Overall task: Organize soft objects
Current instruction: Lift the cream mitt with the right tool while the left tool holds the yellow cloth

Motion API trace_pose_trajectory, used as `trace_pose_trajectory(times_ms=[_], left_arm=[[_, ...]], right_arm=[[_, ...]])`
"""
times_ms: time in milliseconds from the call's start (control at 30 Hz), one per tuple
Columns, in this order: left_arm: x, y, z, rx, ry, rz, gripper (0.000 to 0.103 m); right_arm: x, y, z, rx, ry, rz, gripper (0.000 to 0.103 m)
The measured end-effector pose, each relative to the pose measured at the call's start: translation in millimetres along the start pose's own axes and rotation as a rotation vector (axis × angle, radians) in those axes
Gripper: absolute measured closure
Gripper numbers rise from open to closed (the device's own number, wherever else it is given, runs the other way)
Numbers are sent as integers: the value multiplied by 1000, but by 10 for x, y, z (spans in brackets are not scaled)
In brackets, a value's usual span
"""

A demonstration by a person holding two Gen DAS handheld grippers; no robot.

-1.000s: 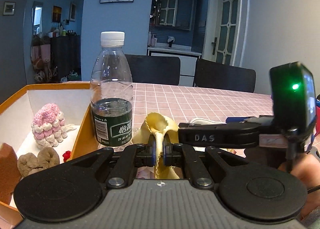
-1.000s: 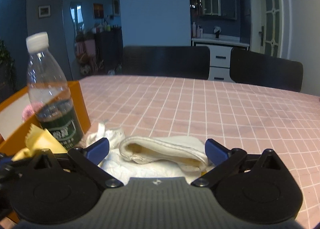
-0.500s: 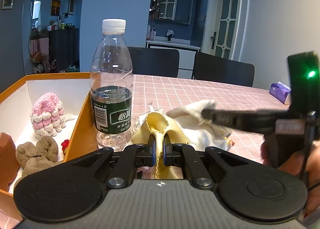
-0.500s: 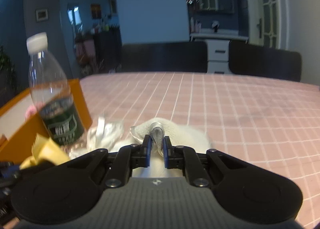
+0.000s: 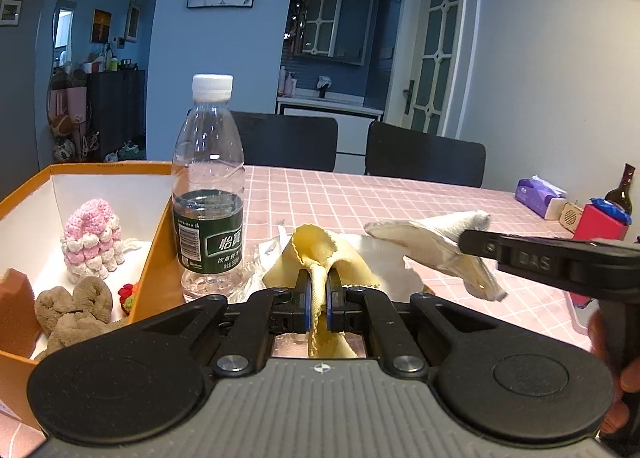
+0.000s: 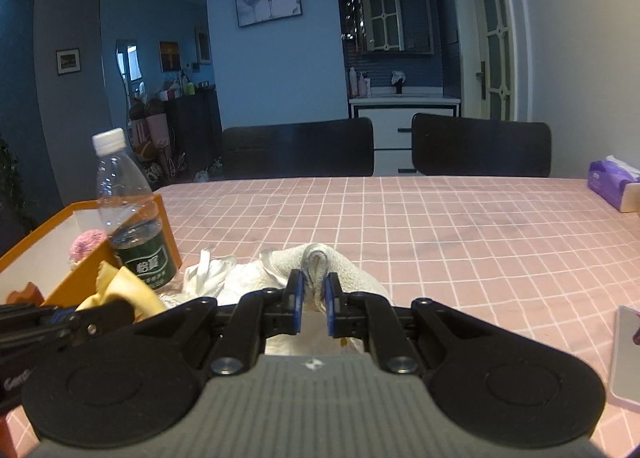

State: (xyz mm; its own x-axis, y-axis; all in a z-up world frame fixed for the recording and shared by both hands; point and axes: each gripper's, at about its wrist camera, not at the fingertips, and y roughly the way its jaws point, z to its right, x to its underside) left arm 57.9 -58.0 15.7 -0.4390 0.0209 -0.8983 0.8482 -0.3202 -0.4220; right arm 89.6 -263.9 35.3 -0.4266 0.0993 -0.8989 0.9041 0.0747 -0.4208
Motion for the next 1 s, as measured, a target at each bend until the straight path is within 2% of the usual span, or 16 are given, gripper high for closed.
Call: trace_pose_trajectory(times_ms=[133, 233, 533, 733, 767, 800, 833, 900, 933, 1000], left_arm=[[-8, -106, 16, 19, 11, 22, 96], [14, -168, 20, 46, 18, 13, 96], [338, -98, -42, 93, -9, -153, 96], [486, -79, -45, 92, 2, -192, 96], [504, -71, -45, 94, 3, -198, 96], [513, -57, -37, 98, 5, -203, 96], [522, -43, -26, 103, 9, -206, 96], [534, -11, -7, 106, 17, -209, 96], [538, 11, -5, 101, 20, -211, 96], [544, 59, -23, 86, 21, -215, 96]], right_arm=[[30, -295, -5, -10, -4, 26, 95], [98, -466, -19, -30, -14, 11, 95], [719, -422, -10, -57, 41, -222, 95], [859, -495, -93, -63, -10, -258, 93], [855, -486, -108, -57, -22, -260, 89], [856, -475, -120, -54, -32, -262, 77], [852, -461, -132, -47, -39, -259, 71], [824, -411, -168, -21, -57, -254, 48], [814, -398, -165, -13, -65, -250, 40], [789, -352, -134, 6, -81, -233, 9]])
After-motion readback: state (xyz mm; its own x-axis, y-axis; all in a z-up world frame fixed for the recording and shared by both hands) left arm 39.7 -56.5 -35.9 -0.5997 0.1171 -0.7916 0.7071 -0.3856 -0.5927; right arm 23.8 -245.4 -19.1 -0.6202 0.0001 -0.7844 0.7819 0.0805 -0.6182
